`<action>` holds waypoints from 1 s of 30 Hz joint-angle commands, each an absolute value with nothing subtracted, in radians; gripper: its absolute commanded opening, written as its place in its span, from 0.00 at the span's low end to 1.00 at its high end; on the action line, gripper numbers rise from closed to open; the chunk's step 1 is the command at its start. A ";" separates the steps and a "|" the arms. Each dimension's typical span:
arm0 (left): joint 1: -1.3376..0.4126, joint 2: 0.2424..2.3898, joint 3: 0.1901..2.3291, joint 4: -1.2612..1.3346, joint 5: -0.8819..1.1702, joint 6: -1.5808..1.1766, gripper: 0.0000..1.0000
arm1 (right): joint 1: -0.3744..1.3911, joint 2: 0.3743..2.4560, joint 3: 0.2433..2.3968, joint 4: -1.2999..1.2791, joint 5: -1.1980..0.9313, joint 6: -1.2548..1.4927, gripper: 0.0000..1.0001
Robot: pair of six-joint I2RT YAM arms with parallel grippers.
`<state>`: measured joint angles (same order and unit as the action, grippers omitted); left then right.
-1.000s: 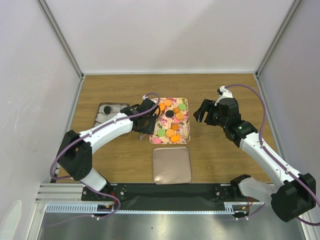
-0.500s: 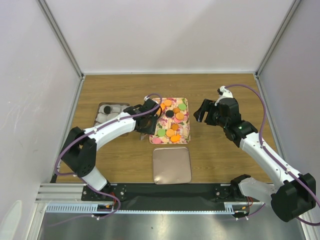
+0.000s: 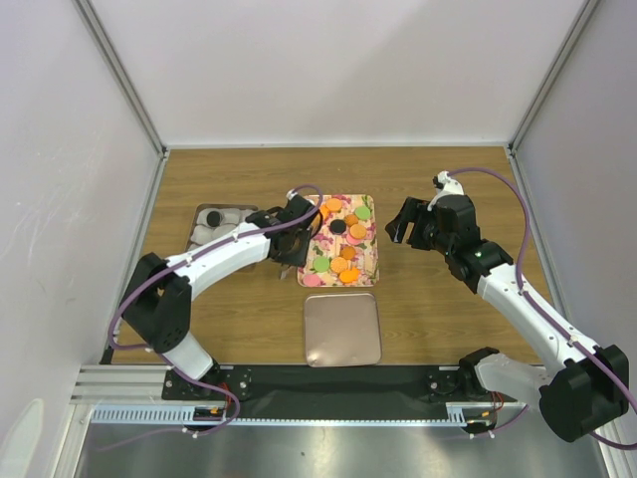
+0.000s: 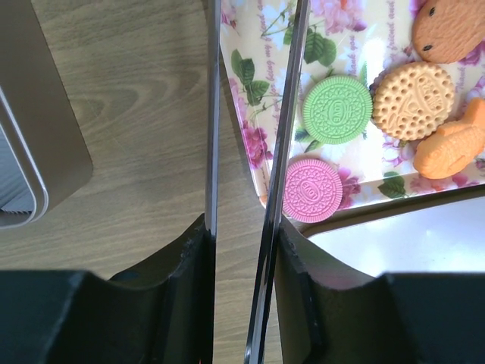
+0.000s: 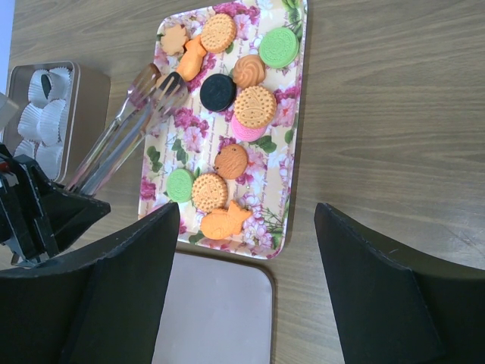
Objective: Pack the cookies
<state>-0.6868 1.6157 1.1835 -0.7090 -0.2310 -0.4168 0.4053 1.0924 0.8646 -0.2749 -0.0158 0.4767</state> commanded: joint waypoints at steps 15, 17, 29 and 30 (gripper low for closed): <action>-0.608 1.382 1.247 -0.778 -0.255 -0.394 0.35 | 0.402 1.091 0.882 -0.259 -0.014 0.465 0.78; -0.565 1.349 1.235 -0.790 -0.261 -0.385 0.36 | 0.402 1.092 0.882 -0.258 -0.015 0.466 0.78; -0.216 1.201 1.048 -0.770 -0.160 -0.302 0.38 | 0.402 1.101 0.877 -0.250 -0.037 0.472 0.78; -0.207 1.206 1.039 -0.766 -0.153 -0.299 0.38 | 0.400 1.100 0.876 -0.249 -0.037 0.474 0.78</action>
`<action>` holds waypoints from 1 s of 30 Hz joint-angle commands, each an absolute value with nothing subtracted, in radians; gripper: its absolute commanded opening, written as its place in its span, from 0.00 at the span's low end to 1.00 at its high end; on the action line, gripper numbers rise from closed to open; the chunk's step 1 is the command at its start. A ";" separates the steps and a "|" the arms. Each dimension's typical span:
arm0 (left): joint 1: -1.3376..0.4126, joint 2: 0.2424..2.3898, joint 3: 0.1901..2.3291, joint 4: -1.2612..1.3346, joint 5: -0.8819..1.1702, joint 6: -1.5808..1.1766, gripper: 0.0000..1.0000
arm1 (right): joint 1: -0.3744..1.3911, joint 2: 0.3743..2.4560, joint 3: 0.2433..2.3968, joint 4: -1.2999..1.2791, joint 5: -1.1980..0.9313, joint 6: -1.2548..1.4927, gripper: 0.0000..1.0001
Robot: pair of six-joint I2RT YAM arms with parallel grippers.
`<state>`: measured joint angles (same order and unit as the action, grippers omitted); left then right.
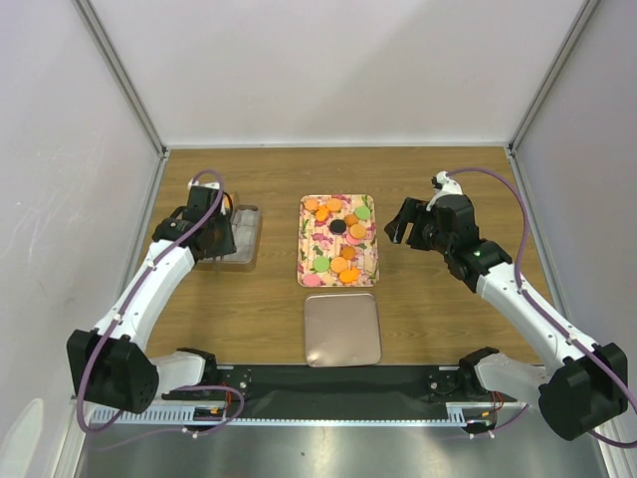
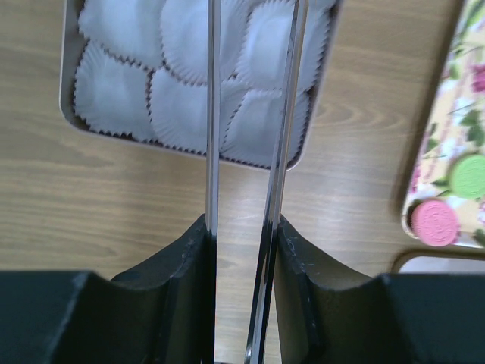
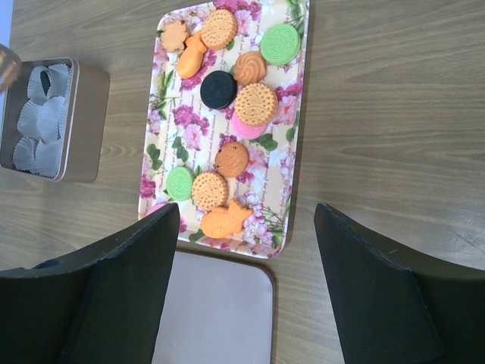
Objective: Pack the cookies
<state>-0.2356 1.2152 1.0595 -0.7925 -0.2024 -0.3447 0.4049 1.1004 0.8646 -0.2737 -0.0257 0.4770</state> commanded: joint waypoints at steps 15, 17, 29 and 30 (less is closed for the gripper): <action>-0.127 1.284 1.015 -0.706 -0.109 -0.282 0.38 | 0.400 1.097 0.873 -0.247 -0.044 0.476 0.78; -0.121 1.298 1.019 -0.704 -0.110 -0.279 0.38 | 0.400 1.097 0.873 -0.247 -0.043 0.474 0.78; -0.094 1.333 1.014 -0.680 -0.117 -0.261 0.40 | 0.400 1.095 0.870 -0.247 -0.044 0.474 0.78; -0.092 1.341 1.015 -0.680 -0.114 -0.261 0.40 | 0.400 1.097 0.870 -0.247 -0.044 0.477 0.78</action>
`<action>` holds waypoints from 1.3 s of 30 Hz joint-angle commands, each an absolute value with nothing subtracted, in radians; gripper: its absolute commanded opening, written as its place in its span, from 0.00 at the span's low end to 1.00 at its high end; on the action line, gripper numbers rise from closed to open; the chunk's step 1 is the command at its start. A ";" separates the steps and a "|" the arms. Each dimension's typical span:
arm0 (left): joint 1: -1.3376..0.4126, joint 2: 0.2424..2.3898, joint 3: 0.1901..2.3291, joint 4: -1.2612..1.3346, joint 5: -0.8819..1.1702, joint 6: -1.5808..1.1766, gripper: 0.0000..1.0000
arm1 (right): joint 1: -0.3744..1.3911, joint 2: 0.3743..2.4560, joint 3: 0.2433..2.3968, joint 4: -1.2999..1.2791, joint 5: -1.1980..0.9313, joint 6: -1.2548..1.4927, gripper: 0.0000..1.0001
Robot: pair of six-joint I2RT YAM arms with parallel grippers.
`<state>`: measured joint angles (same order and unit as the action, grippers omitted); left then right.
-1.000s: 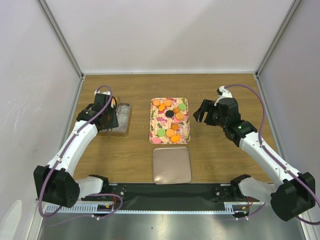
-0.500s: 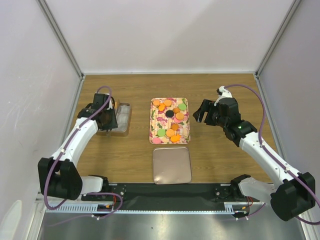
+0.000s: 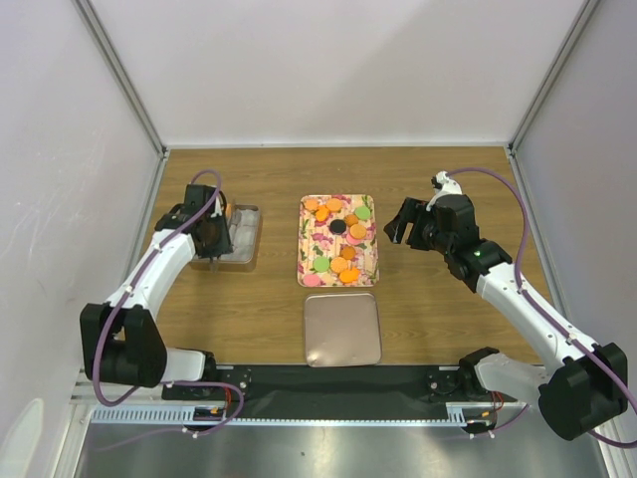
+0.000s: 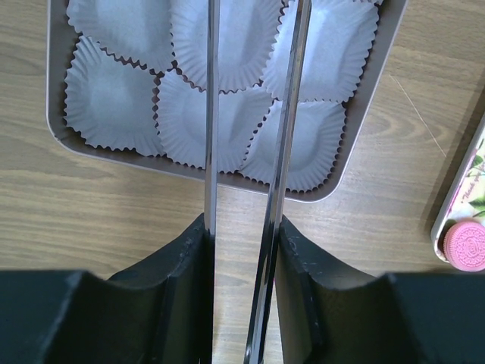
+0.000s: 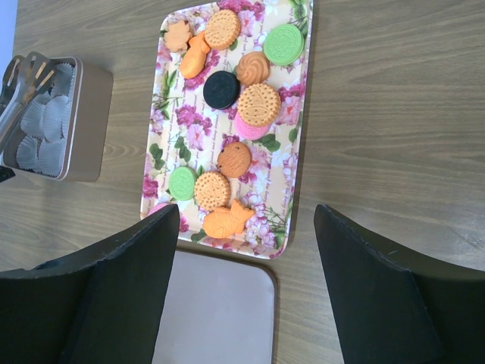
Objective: Pack the cookies
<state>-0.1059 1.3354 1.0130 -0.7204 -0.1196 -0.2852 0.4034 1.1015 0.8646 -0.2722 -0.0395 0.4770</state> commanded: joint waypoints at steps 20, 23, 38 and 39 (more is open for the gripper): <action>-0.084 1.358 1.046 -0.684 -0.118 -0.253 0.51 | 0.400 1.095 0.871 -0.244 -0.046 0.476 0.78; -0.084 1.335 1.058 -0.701 -0.114 -0.255 0.49 | 0.400 1.097 0.871 -0.244 -0.049 0.476 0.78; -0.408 1.258 1.244 -0.801 -0.160 -0.356 0.49 | 0.400 1.095 0.881 -0.252 -0.026 0.468 0.78; -0.457 1.267 1.252 -0.793 -0.158 -0.370 0.49 | 0.400 1.095 0.882 -0.253 -0.025 0.468 0.78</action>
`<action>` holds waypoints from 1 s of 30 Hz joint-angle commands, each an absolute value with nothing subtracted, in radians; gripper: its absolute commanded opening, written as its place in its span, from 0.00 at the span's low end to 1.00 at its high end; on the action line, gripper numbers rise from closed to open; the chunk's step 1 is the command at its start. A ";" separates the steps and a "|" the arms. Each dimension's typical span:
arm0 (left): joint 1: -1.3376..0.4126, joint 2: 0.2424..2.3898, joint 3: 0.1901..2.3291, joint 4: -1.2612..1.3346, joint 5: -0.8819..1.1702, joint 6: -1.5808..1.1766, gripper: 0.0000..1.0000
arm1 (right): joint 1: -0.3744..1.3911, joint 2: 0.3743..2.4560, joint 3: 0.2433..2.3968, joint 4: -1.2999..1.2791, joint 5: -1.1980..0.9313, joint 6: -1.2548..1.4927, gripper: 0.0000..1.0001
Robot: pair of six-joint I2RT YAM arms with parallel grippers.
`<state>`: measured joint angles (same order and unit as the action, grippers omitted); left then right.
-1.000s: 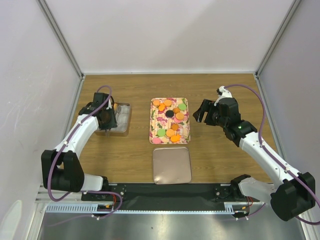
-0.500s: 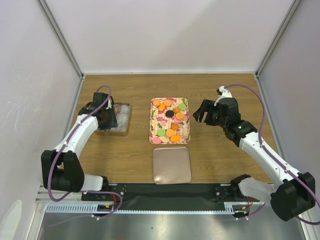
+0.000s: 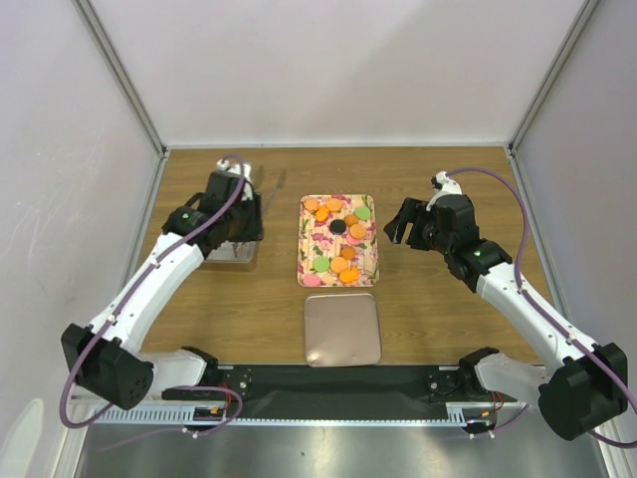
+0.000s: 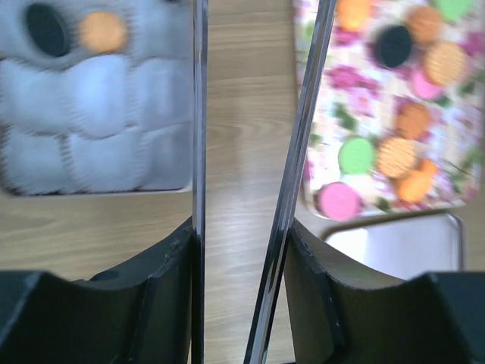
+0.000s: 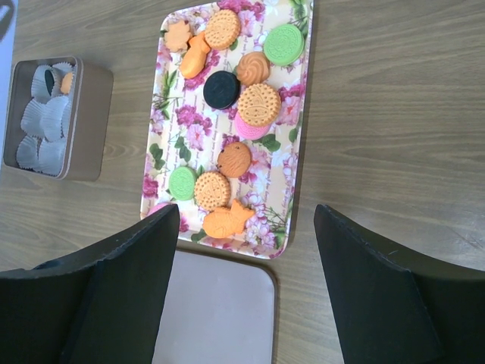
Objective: Pack the cookies
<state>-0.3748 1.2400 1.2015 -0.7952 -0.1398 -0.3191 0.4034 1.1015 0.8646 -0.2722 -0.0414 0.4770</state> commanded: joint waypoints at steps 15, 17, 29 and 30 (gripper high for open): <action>-0.730 1.534 1.293 -0.709 -0.164 -0.419 0.51 | 0.400 1.092 0.877 -0.258 -0.009 0.465 0.78; -0.739 1.560 1.293 -0.703 -0.163 -0.417 0.51 | 0.399 1.092 0.877 -0.259 -0.009 0.466 0.78; -0.753 1.652 1.292 -0.663 -0.153 -0.410 0.50 | 0.399 1.086 0.874 -0.259 -0.009 0.465 0.78; -0.753 1.658 1.296 -0.663 -0.156 -0.411 0.50 | 0.400 1.086 0.874 -0.259 -0.009 0.465 0.78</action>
